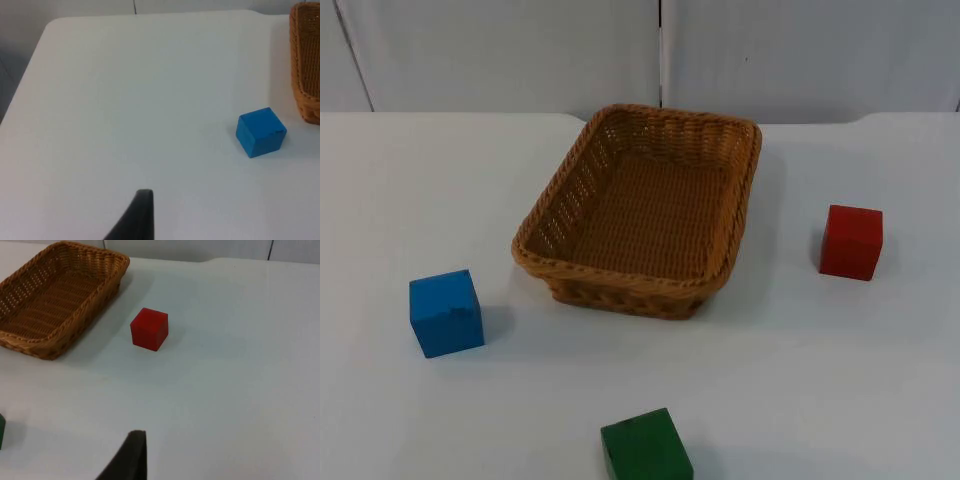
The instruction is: Pick up one cube with each hand and place exactly two cubes into the same basket, leaving the remaining cube outside.
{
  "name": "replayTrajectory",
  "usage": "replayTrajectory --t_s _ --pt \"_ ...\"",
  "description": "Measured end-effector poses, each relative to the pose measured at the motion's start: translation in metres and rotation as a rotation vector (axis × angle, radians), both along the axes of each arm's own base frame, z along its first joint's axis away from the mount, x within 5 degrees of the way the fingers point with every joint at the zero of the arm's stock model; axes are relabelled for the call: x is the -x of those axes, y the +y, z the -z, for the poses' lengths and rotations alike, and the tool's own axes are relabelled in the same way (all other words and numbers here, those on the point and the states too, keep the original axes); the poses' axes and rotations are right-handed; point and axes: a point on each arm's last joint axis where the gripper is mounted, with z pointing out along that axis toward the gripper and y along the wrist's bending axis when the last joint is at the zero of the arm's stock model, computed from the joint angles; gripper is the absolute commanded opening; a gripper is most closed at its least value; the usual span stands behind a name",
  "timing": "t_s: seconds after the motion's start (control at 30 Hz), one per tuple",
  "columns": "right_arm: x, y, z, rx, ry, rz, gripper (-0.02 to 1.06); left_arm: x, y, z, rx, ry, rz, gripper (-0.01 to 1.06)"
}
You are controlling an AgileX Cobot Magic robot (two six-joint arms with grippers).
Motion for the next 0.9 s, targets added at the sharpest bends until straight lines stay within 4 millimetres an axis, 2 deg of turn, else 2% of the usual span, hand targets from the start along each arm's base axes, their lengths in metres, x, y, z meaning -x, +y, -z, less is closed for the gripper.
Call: replayTrajectory --t_s 0.3,0.7,0.9 --pt "0.0 0.0 -0.001 0.0 -0.002 0.0 1.05 0.0 -0.001 0.0 0.01 0.0 0.007 1.05" --pt "0.011 -0.003 -0.028 0.001 -0.131 -0.002 1.05 0.0 -0.002 0.0 0.017 0.0 0.011 1.05" --pt "0.008 -0.002 -0.033 0.003 -0.128 -0.003 1.05 0.002 -0.002 -0.015 0.019 -0.036 0.012 1.05"
